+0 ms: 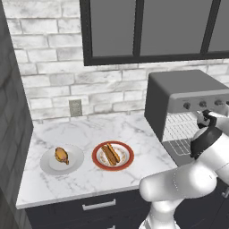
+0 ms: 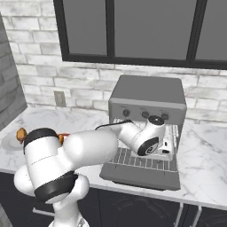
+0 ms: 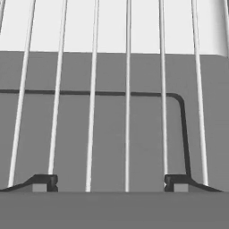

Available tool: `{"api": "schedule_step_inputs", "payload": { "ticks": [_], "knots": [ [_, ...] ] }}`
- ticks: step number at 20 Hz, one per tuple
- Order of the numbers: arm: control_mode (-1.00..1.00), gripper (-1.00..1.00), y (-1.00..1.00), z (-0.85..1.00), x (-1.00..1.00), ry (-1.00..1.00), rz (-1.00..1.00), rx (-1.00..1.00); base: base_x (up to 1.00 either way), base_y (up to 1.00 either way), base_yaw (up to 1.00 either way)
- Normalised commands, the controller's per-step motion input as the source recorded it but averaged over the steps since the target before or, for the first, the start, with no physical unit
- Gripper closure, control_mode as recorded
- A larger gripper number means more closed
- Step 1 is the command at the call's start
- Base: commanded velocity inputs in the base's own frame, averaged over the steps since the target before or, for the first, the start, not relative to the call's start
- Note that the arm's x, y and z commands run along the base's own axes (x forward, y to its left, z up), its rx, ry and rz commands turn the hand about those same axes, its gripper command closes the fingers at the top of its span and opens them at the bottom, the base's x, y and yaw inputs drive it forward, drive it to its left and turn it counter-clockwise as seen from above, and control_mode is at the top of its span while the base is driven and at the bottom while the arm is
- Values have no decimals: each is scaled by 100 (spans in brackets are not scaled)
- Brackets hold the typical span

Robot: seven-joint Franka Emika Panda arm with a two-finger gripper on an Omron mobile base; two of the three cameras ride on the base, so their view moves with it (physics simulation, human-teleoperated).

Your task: Open the toaster oven door. Place the hotdog bun on the top rack in the toaster oven and place the chicken drumstick on the bottom rack.

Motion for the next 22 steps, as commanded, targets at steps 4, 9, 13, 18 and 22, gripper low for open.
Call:
{"api": "schedule_step_inputs", "payload": {
  "ticks": [4, 9, 13, 18, 22],
  "knots": [
    [-100, -100, -16, -2, -75, 0, -7, 14, 0, 0, 0],
    [-100, -100, -6, 27, -36, 1, -6, 16, 0, 0, 0],
    [-100, -100, 10, 81, -3, 0, -4, 3, 0, 0, 0],
    [-100, -100, 36, 68, -3, 0, 0, -3, 0, 0, 0],
    [-100, -100, 53, 12, -19, -8, 0, -8, 0, 0, 0]
  ]
}}
